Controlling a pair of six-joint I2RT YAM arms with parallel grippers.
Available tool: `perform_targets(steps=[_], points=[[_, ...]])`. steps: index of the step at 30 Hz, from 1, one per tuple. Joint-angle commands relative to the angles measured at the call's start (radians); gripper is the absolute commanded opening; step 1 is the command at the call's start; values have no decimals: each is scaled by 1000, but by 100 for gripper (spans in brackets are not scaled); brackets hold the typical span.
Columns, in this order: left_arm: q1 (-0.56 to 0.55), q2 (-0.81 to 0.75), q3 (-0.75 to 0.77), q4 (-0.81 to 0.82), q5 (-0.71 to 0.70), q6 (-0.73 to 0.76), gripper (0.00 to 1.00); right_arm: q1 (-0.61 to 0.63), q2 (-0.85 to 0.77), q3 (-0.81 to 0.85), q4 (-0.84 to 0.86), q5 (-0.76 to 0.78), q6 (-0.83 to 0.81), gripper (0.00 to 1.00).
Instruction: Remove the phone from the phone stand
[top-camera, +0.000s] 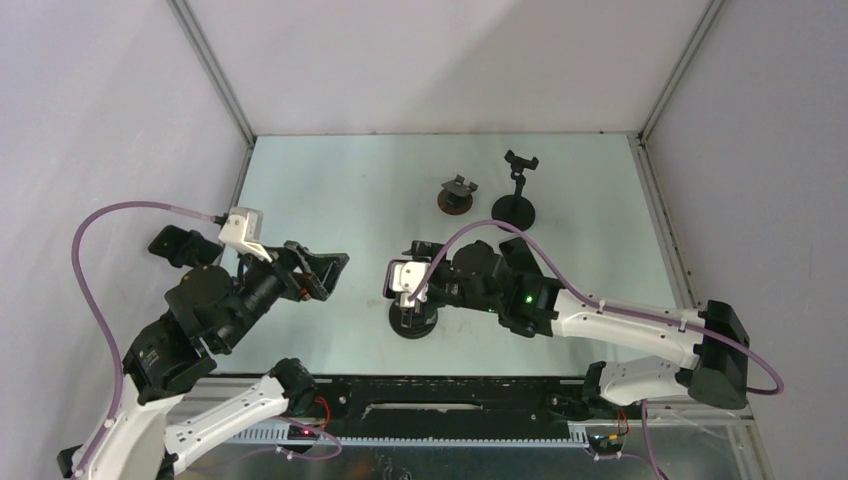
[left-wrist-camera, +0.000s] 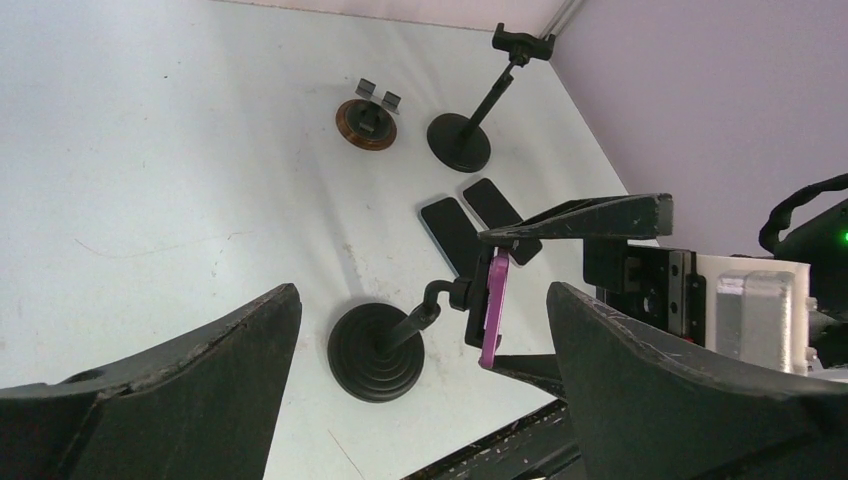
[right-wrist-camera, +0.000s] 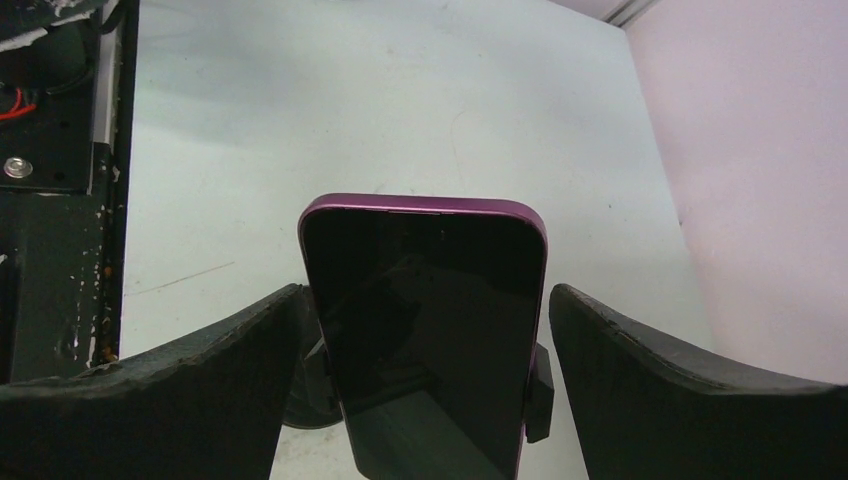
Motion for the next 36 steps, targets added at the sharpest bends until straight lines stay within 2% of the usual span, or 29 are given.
perform_targets(steps=[1,9,18,23,25,27,30,31,32,34,36], points=[[6,-6,0,4,-29,-2,100,-7,23,52,19,11,13,93],[6,-7,-2,8,-40,-1,100,9,42,53,61,67,1,91],[6,-34,-40,9,-49,-10,100,62,72,53,162,197,-35,88],[7,-62,-67,3,-59,-20,100,65,76,52,160,204,-46,79],[6,-69,-75,2,-63,-21,100,66,71,52,151,209,-51,70],[7,-73,-83,3,-67,-19,100,66,54,52,138,208,-55,57],[7,-75,-102,17,-62,-8,100,64,16,53,111,188,-59,31],[7,-79,-108,35,-50,-3,100,62,-2,52,89,158,-59,26],[8,-81,-122,48,-40,12,100,56,-15,52,78,138,-57,14],[7,-100,-161,107,8,49,100,41,-54,53,40,67,-41,1],[6,-135,-208,177,74,91,100,21,-101,52,-12,-14,-27,0]])
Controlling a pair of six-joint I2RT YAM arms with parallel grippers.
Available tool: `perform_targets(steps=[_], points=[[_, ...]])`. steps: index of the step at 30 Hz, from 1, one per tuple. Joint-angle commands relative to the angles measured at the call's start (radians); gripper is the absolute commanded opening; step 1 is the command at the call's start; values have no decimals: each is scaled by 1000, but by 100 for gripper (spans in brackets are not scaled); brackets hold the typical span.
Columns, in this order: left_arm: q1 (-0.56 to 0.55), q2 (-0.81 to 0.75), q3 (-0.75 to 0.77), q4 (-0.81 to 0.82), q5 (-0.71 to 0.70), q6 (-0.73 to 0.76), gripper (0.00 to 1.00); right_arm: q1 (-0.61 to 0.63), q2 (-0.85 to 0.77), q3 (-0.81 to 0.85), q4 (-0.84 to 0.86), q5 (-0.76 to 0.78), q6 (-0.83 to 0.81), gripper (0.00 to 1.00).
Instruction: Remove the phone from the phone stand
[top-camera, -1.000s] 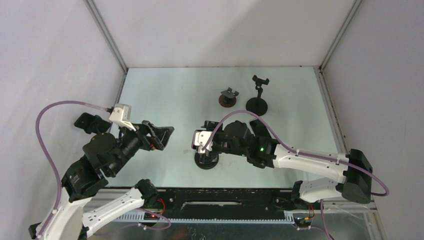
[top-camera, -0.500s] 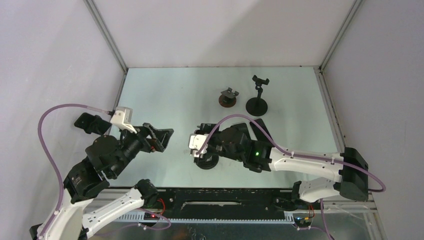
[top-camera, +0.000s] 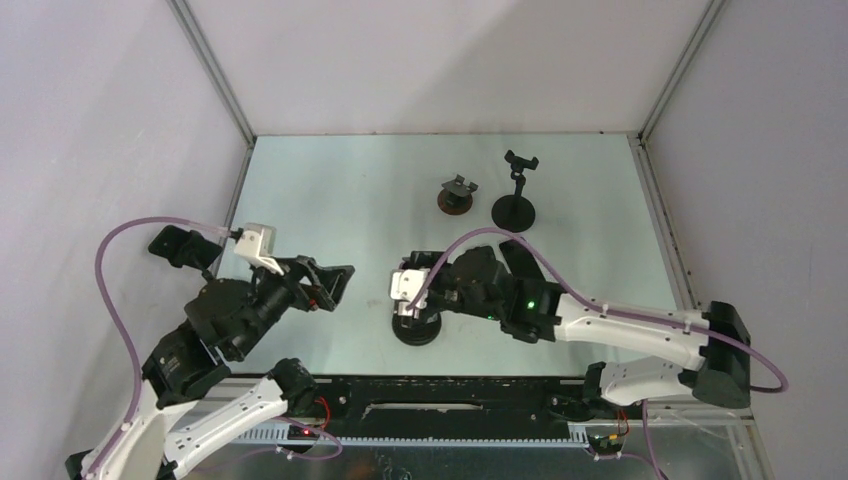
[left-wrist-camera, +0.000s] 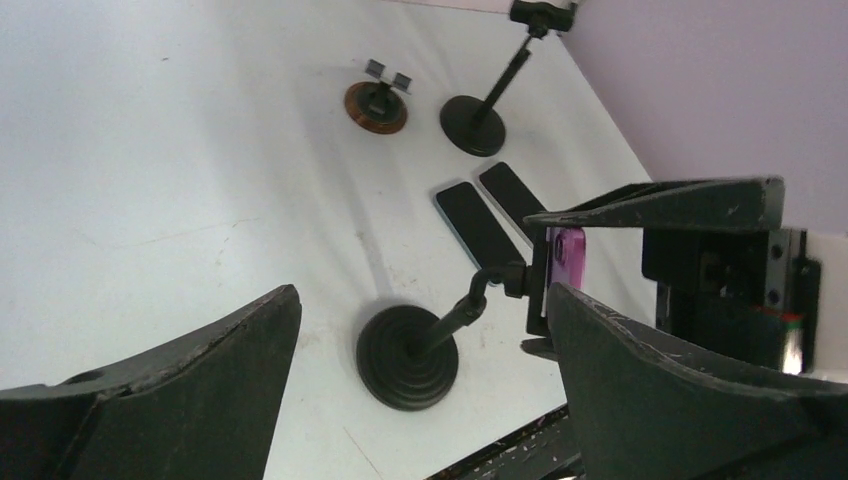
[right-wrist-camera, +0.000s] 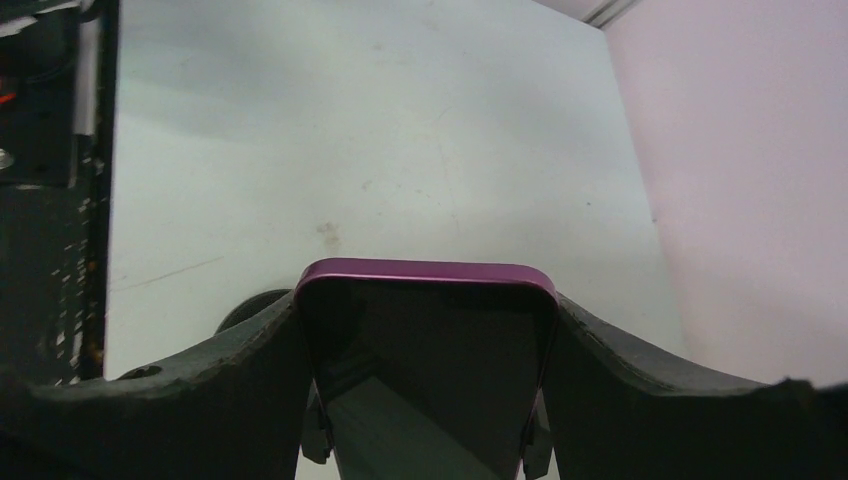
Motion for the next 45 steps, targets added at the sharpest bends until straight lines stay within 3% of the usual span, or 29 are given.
perform_targets(steps=[1,4,10,16,26,37,45], points=[[5,-53,-91,175,136,89,100,-38,-149,47,-48,-187,16,0],[5,-78,-142,248,216,134,100,-77,-214,47,-112,-296,18,0],[4,-95,-285,523,517,156,100,-150,-335,47,-227,-521,-28,0],[-42,-5,-342,687,692,139,91,-187,-452,47,-291,-711,-71,0],[-257,63,-360,825,635,211,89,-268,-579,47,-272,-923,6,0],[-529,224,-340,958,420,306,81,-307,-660,47,-318,-1044,60,0],[-570,278,-335,1003,320,386,85,-307,-680,47,-327,-1072,89,0]])
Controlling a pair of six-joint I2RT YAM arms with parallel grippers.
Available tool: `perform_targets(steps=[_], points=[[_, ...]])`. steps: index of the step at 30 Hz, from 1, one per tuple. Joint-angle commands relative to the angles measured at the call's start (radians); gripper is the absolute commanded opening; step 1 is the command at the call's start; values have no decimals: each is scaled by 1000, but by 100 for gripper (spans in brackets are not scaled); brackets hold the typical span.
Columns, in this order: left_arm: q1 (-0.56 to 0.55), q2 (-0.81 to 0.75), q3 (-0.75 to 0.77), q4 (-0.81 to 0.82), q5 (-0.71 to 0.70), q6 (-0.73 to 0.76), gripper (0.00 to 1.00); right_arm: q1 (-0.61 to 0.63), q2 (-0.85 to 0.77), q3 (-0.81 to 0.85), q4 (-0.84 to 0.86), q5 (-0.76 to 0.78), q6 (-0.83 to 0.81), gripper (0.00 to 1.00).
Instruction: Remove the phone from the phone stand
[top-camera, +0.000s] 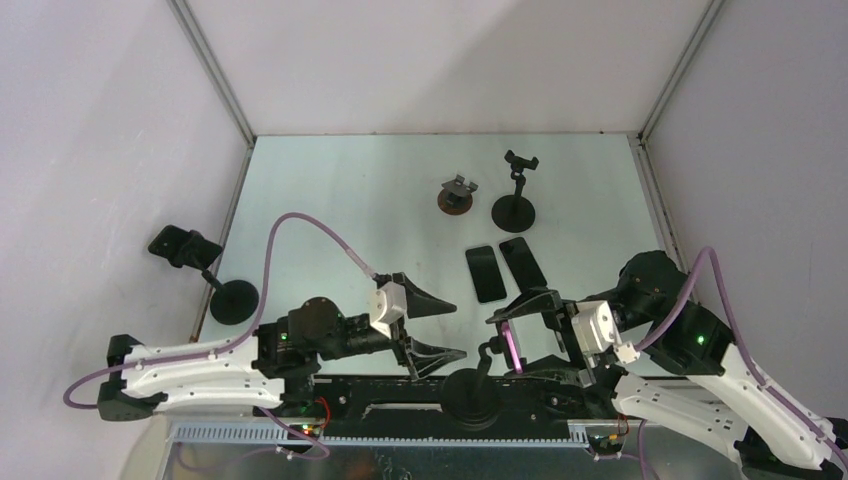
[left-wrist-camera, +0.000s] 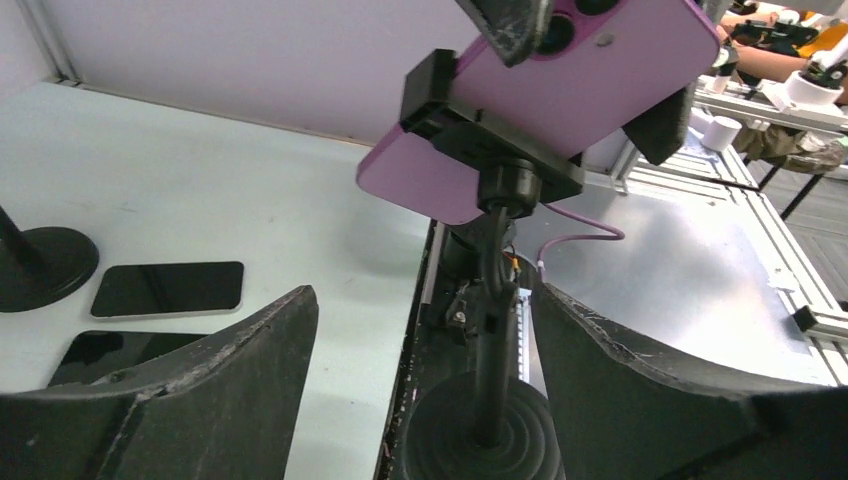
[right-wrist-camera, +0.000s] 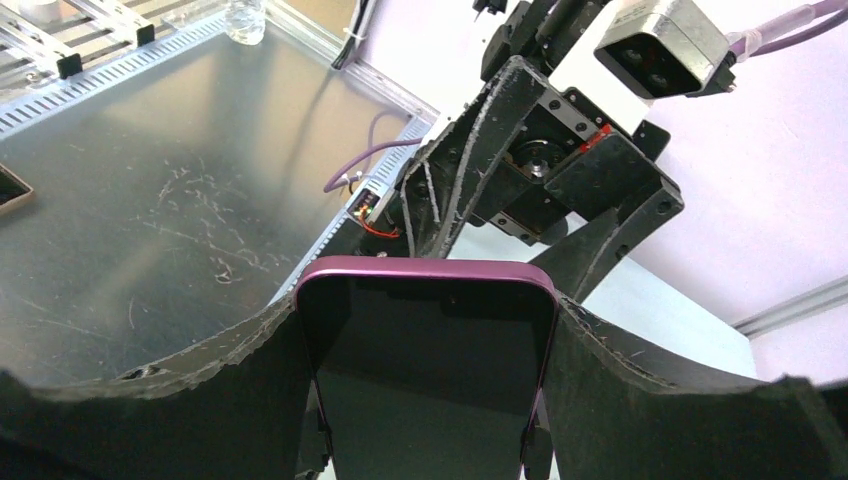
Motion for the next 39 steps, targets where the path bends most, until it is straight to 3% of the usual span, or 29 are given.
perform_targets(steps=[1,18,33,39], points=[[-13,9,22,78,-73,76,86,-1,-21,47,104,-41,19,0],[-37,141,-29,260,207,-29,82,33,-21,48,112,35,-28,0],[-42,231,23,281,208,-16,62,92,-7,47,104,53,-38,0],[-42,250,46,259,224,-12,45,106,3,48,97,59,-43,0]])
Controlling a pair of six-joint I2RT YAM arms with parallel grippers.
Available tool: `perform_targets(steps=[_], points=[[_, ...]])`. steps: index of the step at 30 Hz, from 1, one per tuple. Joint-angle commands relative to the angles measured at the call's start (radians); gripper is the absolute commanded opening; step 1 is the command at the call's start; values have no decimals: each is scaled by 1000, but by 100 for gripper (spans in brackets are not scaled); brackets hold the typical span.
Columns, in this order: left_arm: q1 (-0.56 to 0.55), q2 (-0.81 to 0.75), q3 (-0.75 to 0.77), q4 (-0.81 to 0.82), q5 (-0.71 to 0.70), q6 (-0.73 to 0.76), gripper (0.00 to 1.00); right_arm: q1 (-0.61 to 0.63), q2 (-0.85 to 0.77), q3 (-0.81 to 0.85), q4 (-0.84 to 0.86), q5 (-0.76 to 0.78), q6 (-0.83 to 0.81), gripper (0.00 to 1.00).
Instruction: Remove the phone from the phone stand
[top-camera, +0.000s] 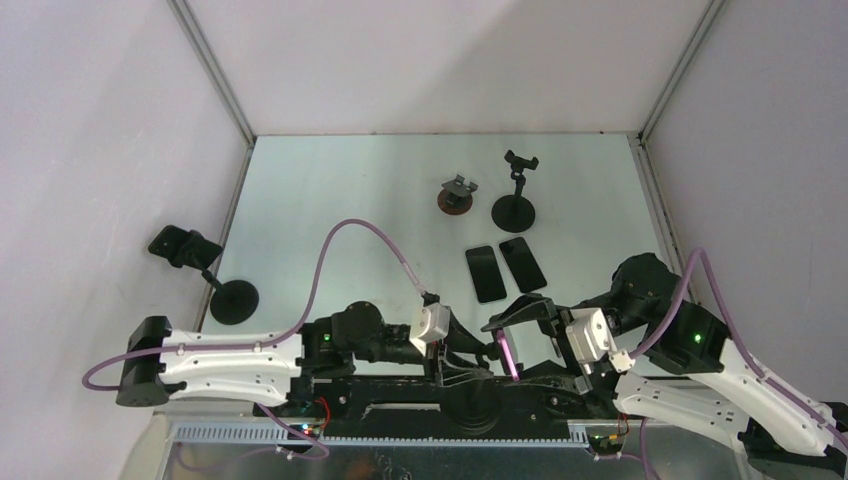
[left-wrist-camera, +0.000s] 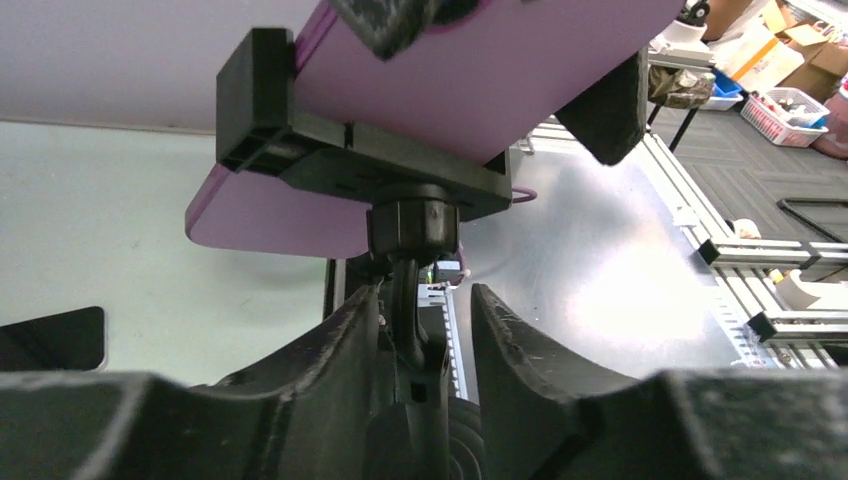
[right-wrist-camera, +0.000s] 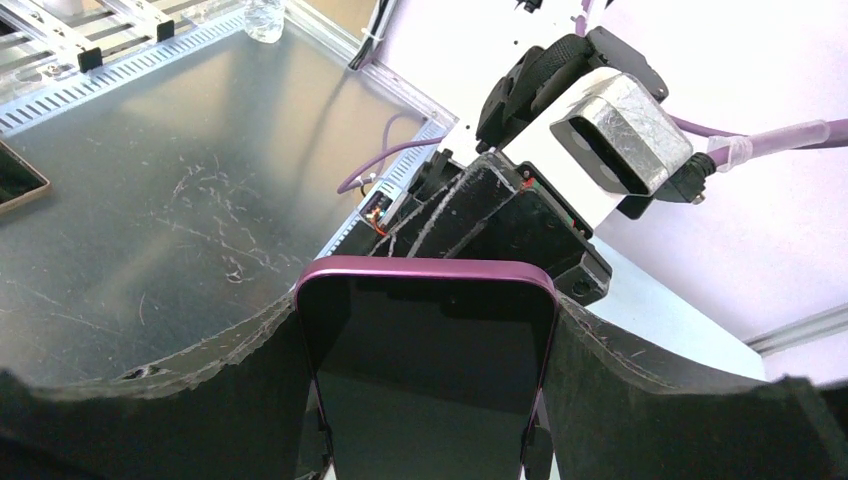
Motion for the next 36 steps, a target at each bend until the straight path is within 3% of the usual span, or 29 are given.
perform_targets(steps=[1,2,6,8,27,36], points=[[-7,16,65,27,25,8,38,15,-4,47,106,11,-28,0],[-7,18,68,16,28,8,35,19,-4,47,105,17,-29,0],[-6,34,88,-23,48,16,4,34,-6,48,105,61,-24,0],[-7,32,92,-38,46,21,1,43,-6,48,116,103,17,0],[-6,-84,54,-194,-225,153,0,91,59,48,105,724,583,0],[-7,-166,-1,-178,-310,154,0,87,91,48,29,900,745,0]])
